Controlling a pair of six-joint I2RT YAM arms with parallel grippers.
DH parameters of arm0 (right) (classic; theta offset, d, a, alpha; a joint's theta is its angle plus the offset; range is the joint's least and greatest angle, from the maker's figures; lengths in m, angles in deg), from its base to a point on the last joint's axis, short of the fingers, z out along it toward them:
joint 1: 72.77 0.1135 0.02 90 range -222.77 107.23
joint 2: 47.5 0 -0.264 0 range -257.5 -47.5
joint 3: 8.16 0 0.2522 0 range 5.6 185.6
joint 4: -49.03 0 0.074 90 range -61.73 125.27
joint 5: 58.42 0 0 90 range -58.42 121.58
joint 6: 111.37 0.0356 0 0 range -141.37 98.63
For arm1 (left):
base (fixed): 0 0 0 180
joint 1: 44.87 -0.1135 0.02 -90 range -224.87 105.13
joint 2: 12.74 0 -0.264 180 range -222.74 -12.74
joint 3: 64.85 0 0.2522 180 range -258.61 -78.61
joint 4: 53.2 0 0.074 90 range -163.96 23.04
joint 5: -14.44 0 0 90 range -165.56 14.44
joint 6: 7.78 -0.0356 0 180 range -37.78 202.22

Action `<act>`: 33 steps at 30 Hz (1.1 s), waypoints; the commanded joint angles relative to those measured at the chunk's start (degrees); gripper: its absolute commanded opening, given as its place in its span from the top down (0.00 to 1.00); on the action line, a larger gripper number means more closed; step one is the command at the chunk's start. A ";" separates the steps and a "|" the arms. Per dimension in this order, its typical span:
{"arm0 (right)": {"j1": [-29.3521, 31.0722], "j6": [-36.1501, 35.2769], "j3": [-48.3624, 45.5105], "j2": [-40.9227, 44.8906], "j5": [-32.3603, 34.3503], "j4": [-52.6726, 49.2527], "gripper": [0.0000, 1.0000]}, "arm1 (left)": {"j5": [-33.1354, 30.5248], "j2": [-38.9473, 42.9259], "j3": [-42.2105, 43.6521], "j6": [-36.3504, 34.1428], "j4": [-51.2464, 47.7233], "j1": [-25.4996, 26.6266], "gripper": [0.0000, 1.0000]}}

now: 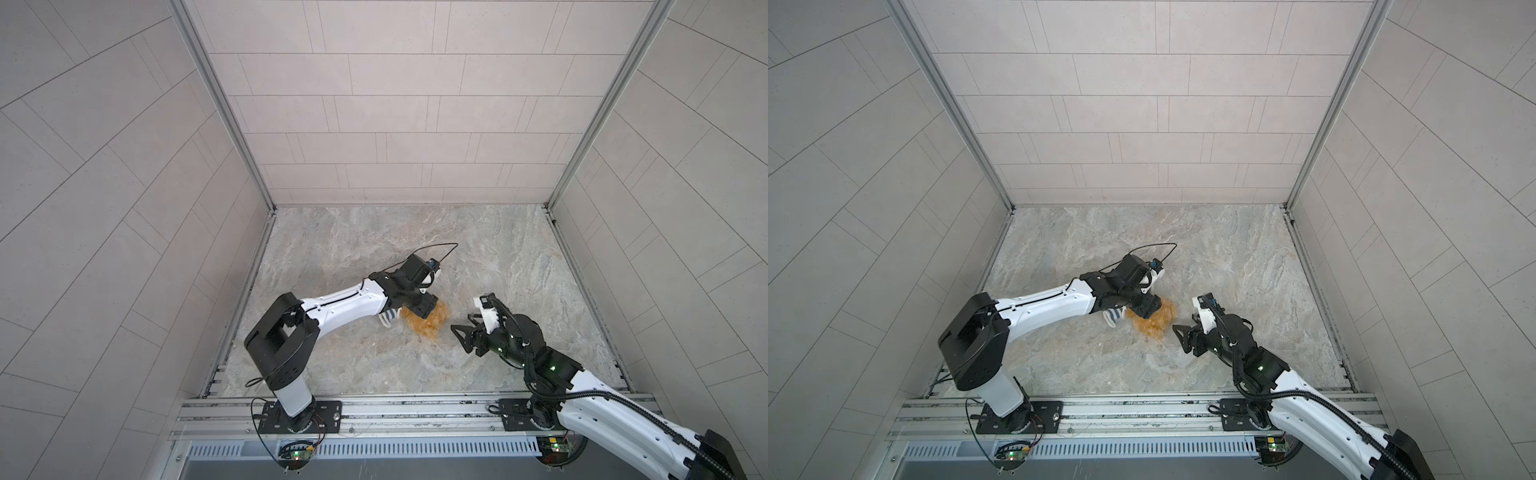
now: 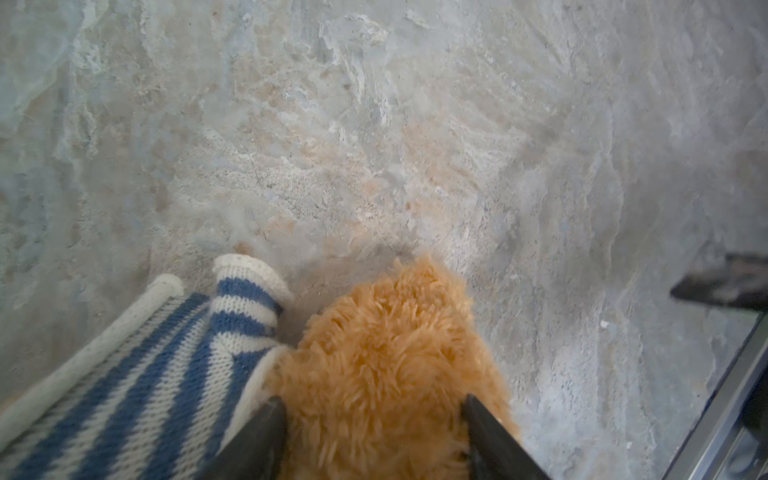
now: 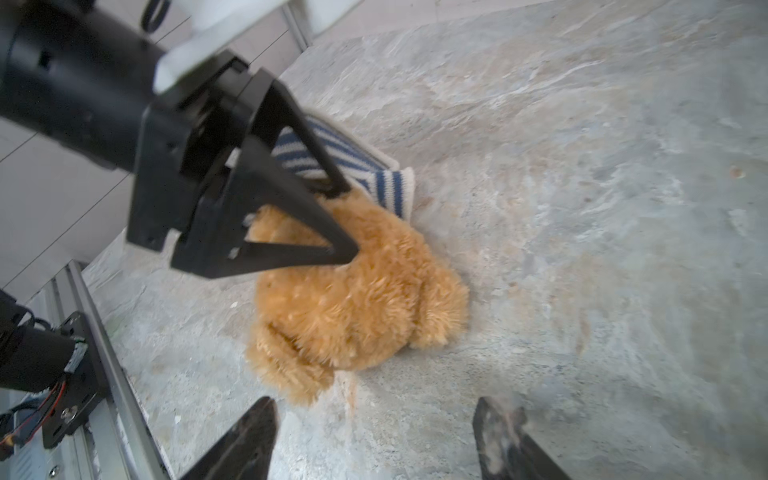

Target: Dress the teddy bear

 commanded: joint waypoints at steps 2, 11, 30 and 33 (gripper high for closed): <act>4.37 -1.92 1.76 -6.28 1.86 6.40 0.21 | 3.94 -3.53 -3.31 3.30 -3.62 -1.82 0.34; 9.26 -3.72 6.11 -20.91 3.85 14.14 0.22 | 4.80 -5.06 -4.02 4.69 -3.06 -3.60 0.36; 13.64 -8.53 12.76 -30.11 13.13 9.78 0.57 | 7.55 -7.52 -4.57 6.81 -1.09 -6.30 0.41; 13.84 -9.16 13.12 -30.63 14.10 9.25 0.61 | 7.76 -7.81 -4.57 6.91 -0.81 -6.35 0.41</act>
